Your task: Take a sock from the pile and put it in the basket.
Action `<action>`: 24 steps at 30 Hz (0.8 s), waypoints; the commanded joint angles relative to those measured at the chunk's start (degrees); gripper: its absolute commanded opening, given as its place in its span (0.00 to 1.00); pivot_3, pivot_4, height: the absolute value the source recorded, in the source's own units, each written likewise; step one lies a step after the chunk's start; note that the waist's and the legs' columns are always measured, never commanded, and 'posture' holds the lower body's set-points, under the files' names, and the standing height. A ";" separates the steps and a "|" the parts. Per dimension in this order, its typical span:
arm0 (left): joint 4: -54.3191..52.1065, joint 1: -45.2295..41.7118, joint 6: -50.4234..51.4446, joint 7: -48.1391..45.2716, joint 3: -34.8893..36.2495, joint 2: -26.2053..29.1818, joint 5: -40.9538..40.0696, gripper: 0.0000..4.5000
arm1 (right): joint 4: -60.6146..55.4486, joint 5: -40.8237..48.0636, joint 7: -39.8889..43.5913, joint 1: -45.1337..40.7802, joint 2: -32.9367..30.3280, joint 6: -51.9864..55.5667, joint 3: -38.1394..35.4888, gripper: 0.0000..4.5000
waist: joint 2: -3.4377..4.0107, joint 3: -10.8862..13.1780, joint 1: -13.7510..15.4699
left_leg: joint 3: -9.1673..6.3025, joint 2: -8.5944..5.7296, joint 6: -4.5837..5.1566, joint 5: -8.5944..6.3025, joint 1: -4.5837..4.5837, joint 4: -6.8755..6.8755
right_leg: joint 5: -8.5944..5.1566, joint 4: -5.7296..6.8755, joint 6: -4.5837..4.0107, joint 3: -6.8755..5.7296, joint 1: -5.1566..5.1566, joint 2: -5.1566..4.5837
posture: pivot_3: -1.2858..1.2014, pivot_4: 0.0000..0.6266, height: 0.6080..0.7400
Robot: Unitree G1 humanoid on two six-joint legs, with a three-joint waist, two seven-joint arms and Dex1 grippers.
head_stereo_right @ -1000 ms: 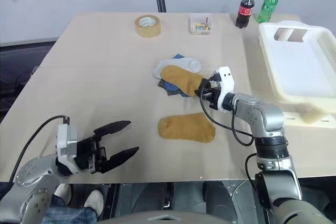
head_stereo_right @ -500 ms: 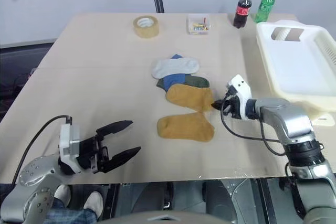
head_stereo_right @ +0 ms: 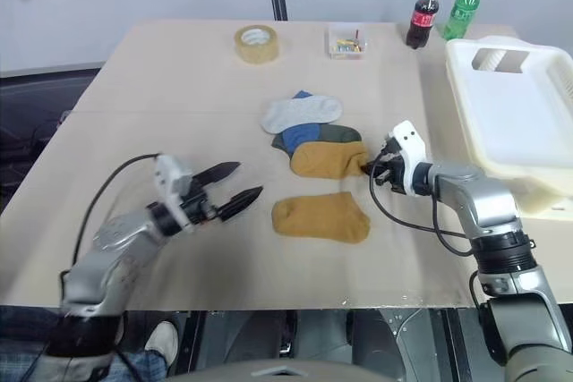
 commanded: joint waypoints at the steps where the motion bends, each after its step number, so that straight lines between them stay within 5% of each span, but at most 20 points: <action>1: 3.43 -5.97 4.34 4.76 -3.32 -2.82 3.26 1.00 | -1.48 -0.18 -0.61 -0.69 0.36 -0.95 -1.66 0.03 | 0.00 0.00 -0.03 | 0.00 0.00 0.00 0.00 -0.01 0.00 | 0.00 0.00 0.00 0.01 -0.02 0.00 | 0.52 0.24 1.00; 10: 9.45 -14.23 15.26 5.27 -9.29 -6.01 5.79 1.00 | -2.77 -0.18 -2.69 -0.07 2.19 -0.37 -2.87 0.03 | 0.01 0.00 -0.06 | 0.03 0.00 -0.01 0.01 -0.10 0.00 | 0.00 0.00 0.00 0.03 -0.12 0.01 | 0.52 0.24 1.00; 15: 9.68 -16.37 20.94 5.26 -6.62 -10.46 1.33 1.00 | -3.25 -0.20 -3.50 0.40 2.99 -0.28 -2.99 0.03 | 0.02 0.00 0.22 | -0.01 -0.02 -0.01 0.01 -0.09 0.04 | 0.00 0.04 0.00 0.00 -0.08 -0.03 | 0.52 0.24 1.00; 18: 8.44 -16.79 24.07 5.03 -5.17 -11.55 -0.69 0.74 | -3.30 -0.24 -3.68 0.44 3.19 -0.25 -3.04 0.00 | 0.02 0.00 0.05 | -0.02 -0.04 -0.01 0.01 -0.09 0.07 | 0.00 0.03 0.01 -0.01 -0.05 -0.07 | 0.52 0.24 1.00; 19: 8.03 -16.82 25.06 4.95 -4.85 -11.68 -1.37 0.58 | -3.26 -0.23 -3.79 0.37 3.29 -0.23 -3.05 0.00 | 0.02 0.00 0.02 | -0.02 -0.05 -0.01 0.01 -0.09 0.06 | 0.00 0.03 0.01 -0.01 -0.06 -0.06 | 0.52 0.24 1.00; 24: 7.70 -16.90 26.47 5.24 -4.37 -11.66 -2.01 0.21 | -3.07 -0.18 -4.16 -0.02 3.70 -0.18 -2.99 0.00 | 0.02 0.00 -0.12 | -0.02 -0.02 -0.03 0.02 -0.09 0.04 | 0.00 0.05 0.00 0.00 -0.11 0.00 | 0.52 0.24 1.00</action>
